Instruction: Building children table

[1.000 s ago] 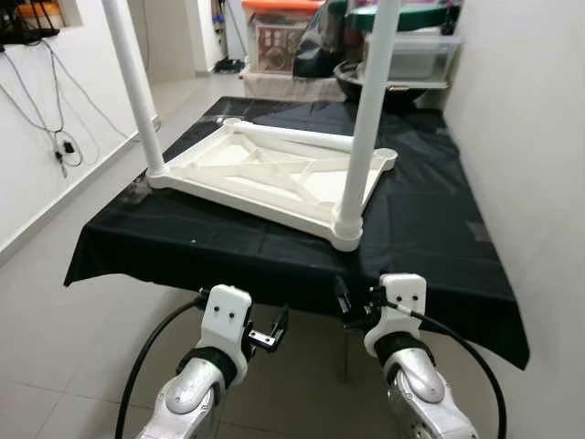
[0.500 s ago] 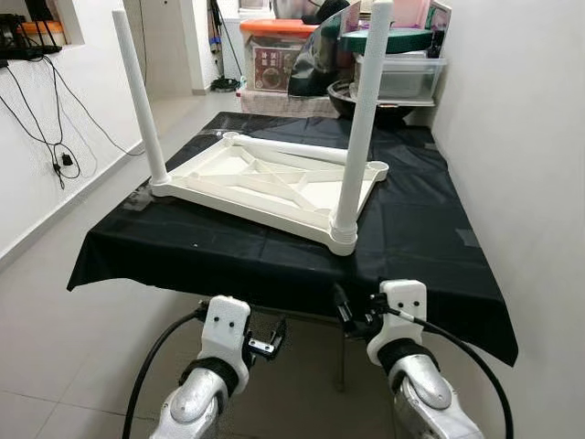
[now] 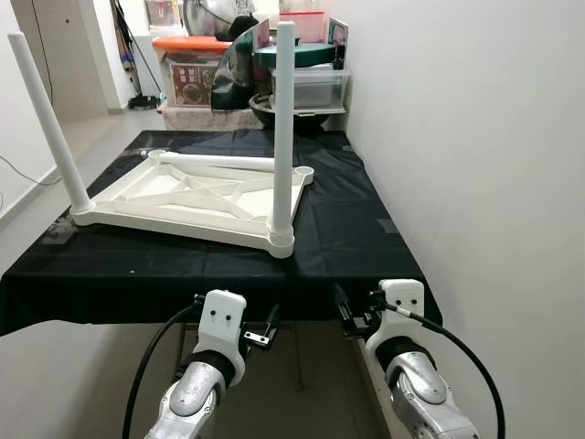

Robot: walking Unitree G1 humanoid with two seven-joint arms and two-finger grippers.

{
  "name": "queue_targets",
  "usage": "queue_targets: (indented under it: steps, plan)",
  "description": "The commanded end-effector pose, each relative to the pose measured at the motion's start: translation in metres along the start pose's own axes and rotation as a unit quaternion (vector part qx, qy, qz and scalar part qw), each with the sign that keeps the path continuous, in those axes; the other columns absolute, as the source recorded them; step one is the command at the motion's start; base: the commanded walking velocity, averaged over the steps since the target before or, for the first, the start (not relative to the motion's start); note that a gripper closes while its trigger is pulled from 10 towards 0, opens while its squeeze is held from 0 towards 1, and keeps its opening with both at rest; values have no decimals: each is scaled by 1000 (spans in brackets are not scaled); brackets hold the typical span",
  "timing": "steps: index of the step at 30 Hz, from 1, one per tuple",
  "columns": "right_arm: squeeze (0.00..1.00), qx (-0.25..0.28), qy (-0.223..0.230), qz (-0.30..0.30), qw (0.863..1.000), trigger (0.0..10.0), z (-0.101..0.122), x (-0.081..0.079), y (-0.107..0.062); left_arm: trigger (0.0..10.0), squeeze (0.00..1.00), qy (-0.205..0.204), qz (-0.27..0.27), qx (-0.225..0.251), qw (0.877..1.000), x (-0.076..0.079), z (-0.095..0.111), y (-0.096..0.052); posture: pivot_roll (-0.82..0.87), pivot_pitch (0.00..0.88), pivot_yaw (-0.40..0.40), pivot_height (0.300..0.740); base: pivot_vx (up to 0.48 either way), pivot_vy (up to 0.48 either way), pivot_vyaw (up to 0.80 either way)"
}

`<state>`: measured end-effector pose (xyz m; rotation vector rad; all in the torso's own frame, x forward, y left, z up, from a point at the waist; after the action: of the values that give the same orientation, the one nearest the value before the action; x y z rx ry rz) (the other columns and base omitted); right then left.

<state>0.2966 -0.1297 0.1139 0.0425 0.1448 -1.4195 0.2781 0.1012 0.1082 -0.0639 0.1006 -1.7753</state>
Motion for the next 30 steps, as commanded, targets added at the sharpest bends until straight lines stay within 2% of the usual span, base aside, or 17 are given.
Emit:
queue_targets:
  steps: [1,4,9,17,30]
  plan:
    - [0,-13,-3,7,1000,10000,-4,-3,1,10000,0,5,22,-1,1000,-9,-3,-2,28,0,-28,740,0,0,0]
    - [0,-19,-20,23,999,10000,-7,-9,-2,10000,0,9,31,-1,999,-11,-3,-5,34,0,-31,740,0,0,133]
    - [0,-29,-24,23,999,10000,-11,-9,-2,10000,0,12,24,-3,1000,-7,-4,-6,35,0,-31,740,0,0,560]
    - [0,-48,-3,7,999,10000,-17,-3,-1,10000,0,9,8,-20,1000,0,-11,-5,26,0,-25,740,0,0,0]
    - [0,-47,-8,6,999,10000,-17,-2,-1,10000,0,8,5,-21,1000,2,-12,-4,23,0,-29,740,-258,0,0]
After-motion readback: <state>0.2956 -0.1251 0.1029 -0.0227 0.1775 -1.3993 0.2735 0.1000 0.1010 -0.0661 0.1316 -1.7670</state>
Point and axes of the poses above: a point about 5 cm out from each wrist's last joint towards the gripper, its own y axis pointing out of the wrist towards the gripper, its own z axis along the axis of the wrist's last joint, x = y × z, the point moved 3 cm from there along y, pointing out of the wrist towards the gripper, and after that the axes turned 3 degrees about y, right-handed, at the moved point
